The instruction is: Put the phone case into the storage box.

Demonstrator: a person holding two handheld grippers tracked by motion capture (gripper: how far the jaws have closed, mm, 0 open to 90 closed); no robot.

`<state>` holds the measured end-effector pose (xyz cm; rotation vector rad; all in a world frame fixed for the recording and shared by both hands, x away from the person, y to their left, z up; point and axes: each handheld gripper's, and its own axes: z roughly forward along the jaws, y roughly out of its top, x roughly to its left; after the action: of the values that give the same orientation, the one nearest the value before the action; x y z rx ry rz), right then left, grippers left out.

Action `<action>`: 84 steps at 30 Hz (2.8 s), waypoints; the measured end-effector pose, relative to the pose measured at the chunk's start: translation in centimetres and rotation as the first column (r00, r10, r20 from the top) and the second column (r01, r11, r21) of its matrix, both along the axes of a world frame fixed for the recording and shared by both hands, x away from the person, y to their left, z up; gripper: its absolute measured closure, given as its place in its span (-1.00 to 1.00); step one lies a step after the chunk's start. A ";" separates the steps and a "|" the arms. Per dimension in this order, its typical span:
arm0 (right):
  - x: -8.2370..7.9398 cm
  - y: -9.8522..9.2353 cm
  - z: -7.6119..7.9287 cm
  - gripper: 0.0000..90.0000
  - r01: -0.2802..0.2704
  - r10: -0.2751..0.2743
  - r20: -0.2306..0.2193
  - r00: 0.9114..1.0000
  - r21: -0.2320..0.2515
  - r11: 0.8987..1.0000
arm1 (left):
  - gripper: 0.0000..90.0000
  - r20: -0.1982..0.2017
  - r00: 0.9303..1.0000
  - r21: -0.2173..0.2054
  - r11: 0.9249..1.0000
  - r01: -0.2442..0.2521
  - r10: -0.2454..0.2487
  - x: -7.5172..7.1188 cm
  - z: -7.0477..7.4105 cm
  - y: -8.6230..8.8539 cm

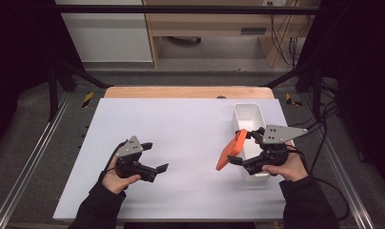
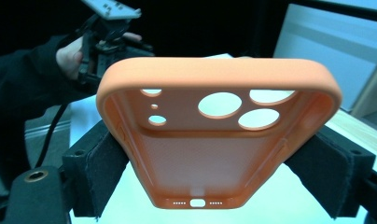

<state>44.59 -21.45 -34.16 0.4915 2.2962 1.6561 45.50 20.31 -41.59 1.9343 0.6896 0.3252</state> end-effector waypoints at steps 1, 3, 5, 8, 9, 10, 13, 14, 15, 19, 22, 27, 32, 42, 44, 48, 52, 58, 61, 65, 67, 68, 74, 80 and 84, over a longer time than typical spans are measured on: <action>0.0 -0.1 0.2 -0.64 0.011 -0.011 -0.002 1.000 0.007 1.000 | -0.97 -0.005 1.000 -0.002 1.000 -0.007 0.007 0.0 -0.1 0.4; 0.0 -0.3 0.5 -0.64 0.032 -0.032 0.003 0.999 0.016 0.999 | -0.97 -0.011 1.000 -0.013 1.000 -0.023 0.023 0.1 -0.3 1.2; 0.1 -0.5 0.9 -0.64 0.054 -0.054 0.004 0.999 0.020 0.998 | -0.97 -0.014 0.999 -0.019 0.999 -0.042 0.042 0.1 -0.5 1.9; 0.3 -0.6 1.5 -0.64 0.086 -0.086 0.006 0.996 0.028 0.996 | -0.97 -0.012 0.998 -0.016 0.998 -0.064 0.064 0.2 -0.8 2.8; 0.4 -0.6 1.7 -0.64 0.097 -0.097 0.004 0.995 0.034 0.995 | -0.97 -0.010 0.997 -0.009 0.997 -0.070 0.070 0.2 -0.9 3.1; 0.4 -0.6 2.0 -0.64 0.107 -0.107 0.006 0.994 0.038 0.994 | -0.97 -0.011 0.997 -0.010 0.997 -0.077 0.077 0.2 -1.0 3.4; 0.7 -0.6 2.6 -0.64 0.149 -0.149 0.011 0.989 0.041 0.988 | -0.97 -0.007 0.996 -0.007 0.996 -0.092 0.092 0.1 -1.2 4.1; 0.8 -0.6 2.8 -0.64 0.164 -0.165 0.015 0.986 0.039 0.986 | -0.97 -0.004 0.995 -0.008 0.995 -0.096 0.096 0.0 -1.2 4.3; 0.9 -0.6 3.1 -0.64 0.180 -0.180 0.018 0.983 0.039 0.983 | -0.97 0.000 0.995 -0.011 0.995 -0.100 0.100 0.0 -1.2 4.6; 1.4 -0.7 3.8 -0.64 0.233 -0.234 0.017 0.972 0.037 0.972 | -0.97 0.011 0.993 -0.017 0.993 -0.118 0.119 -0.1 -1.3 5.3; 1.9 -0.6 4.2 -0.64 0.275 -0.276 0.023 0.961 0.029 0.961 | -0.97 0.016 0.992 -0.015 0.992 -0.127 0.127 -0.3 -1.5 5.8; 2.8 -0.4 4.8 -0.64 0.342 -0.342 0.034 0.939 0.013 0.940 | -0.97 0.029 0.989 -0.017 0.989 -0.144 0.144 -0.4 -1.5 6.6; 3.7 -0.5 5.4 -0.64 0.392 -0.392 0.023 0.920 0.008 0.920 | -0.98 0.044 0.985 -0.011 0.986 -0.164 0.164 -0.5 -1.9 7.2; 5.3 -0.7 6.0 -0.64 0.473 -0.472 0.032 0.881 -0.005 0.881 | -1.00 0.035 0.981 -0.002 0.981 -0.193 0.193 -0.3 -2.9 8.1; 5.8 -0.8 6.0 -0.64 0.491 -0.491 0.028 0.871 -0.010 0.871 | -1.00 0.037 0.980 -0.006 0.980 -0.198 0.198 -0.4 -3.0 8.3; 6.6 -0.9 5.9 -0.64 0.534 -0.534 0.029 0.845 -0.029 0.845 | -1.00 0.032 0.979 -0.006 0.980 -0.200 0.200 -0.3 -3.2 8.4; 7.5 -1.0 5.7 -0.64 0.576 -0.575 0.027 0.818 -0.047 0.816 | -1.00 0.034 0.981 -0.004 0.981 -0.193 0.193 -0.3 -3.2 8.3; 8.5 -1.1 5.4 -0.64 0.617 -0.617 0.025 0.787 -0.059 0.785 | -1.00 0.039 0.982 0.002 0.982 -0.188 0.187 -0.3 -3.3 8.3; 9.1 -1.2 5.2 -0.64 0.640 -0.640 0.023 0.768 -0.063 0.766 | -1.00 0.039 0.982 0.003 0.982 -0.187 0.187 -0.3 -3.3 8.3; 9.7 -1.2 5.0 -0.64 0.660 -0.660 0.017 0.751 -0.067 0.749 | -1.00 0.041 0.981 -0.001 0.982 -0.189 0.189 -0.3 -3.3 8.3; 10.0 -1.1 4.8 -0.64 0.666 -0.667 0.015 0.745 -0.070 0.743 | -1.00 0.040 0.982 0.001 0.982 -0.186 0.186 -0.3 -3.3 8.3; 10.2 -1.1 4.7 -0.64 0.672 -0.673 0.017 0.740 -0.072 0.737 | -1.00 0.039 0.982 0.003 0.983 -0.186 0.186 -0.3 -3.3 8.3; 10.8 -1.2 4.0 -0.64 0.696 -0.697 0.010 0.717 -0.076 0.714 | -1.00 0.040 0.982 0.005 0.983 -0.184 0.183 -0.3 -3.4 8.2; 11.3 -1.7 3.3 -0.64 0.724 -0.727 -0.007 0.687 -0.084 0.685 | -1.00 0.037 0.983 0.012 0.984 -0.180 0.179 -0.3 -3.4 8.1; 11.6 -1.8 2.8 -0.65 0.742 -0.746 -0.022 0.665 -0.088 0.664 | -1.00 0.039 0.984 0.015 0.984 -0.177 0.177 -0.3 -3.4 8.1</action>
<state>56.23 -23.26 -31.36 1.2736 1.7632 1.1275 45.23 28.38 -45.04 1.8836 0.8387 0.4780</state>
